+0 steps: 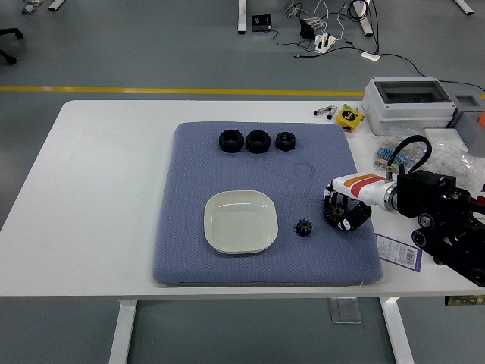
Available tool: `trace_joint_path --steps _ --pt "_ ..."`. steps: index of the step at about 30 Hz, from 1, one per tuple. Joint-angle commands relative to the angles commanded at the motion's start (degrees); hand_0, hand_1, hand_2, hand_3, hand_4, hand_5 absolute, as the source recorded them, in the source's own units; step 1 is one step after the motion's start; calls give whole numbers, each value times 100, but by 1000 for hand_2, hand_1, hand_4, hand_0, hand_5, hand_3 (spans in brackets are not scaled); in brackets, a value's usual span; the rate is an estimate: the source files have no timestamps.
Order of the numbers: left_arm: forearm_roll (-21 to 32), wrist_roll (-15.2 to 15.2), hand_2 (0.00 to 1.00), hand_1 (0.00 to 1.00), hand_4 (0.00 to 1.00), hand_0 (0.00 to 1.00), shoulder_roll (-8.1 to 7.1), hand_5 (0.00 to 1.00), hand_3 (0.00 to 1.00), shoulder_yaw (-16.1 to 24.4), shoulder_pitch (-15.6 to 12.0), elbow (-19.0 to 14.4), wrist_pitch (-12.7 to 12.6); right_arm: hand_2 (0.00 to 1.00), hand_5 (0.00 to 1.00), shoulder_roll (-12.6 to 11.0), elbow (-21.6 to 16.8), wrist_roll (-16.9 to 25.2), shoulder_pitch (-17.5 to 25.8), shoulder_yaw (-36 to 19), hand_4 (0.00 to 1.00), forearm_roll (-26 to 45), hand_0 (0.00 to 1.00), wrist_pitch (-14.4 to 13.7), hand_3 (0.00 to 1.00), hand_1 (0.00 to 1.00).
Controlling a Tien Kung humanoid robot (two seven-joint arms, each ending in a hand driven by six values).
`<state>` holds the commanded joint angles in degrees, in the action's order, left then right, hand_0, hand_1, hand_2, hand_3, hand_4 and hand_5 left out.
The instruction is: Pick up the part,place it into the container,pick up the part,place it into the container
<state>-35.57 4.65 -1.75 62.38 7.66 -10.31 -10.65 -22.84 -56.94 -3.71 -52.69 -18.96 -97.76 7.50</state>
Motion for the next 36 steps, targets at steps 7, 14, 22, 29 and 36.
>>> trace_joint_path --steps 7,14,22,29,36 --pt "46 -17 644 614 621 711 -1 703 568 -22 37 0 1 479 71 -46 -61 50 -15 -94 614 -6 427 -75 454 452" --pt "87 -37 641 612 620 711 1 703 568 -38 69 0 -4 476 81 -129 -272 41 -44 -248 612 -58 419 -88 448 449" --pt "104 -42 643 613 620 710 6 703 567 -35 71 0 -22 475 80 -185 -878 -14 -109 -387 593 -153 421 -136 448 445" --pt "115 -31 643 613 620 710 3 702 567 -49 75 0 -20 475 73 -7 -1477 -113 -295 -202 591 -225 420 -117 448 443" --pt "115 -21 643 613 620 711 -7 703 567 -54 72 0 -15 478 73 397 -1650 -230 -683 304 592 32 423 -15 451 446"
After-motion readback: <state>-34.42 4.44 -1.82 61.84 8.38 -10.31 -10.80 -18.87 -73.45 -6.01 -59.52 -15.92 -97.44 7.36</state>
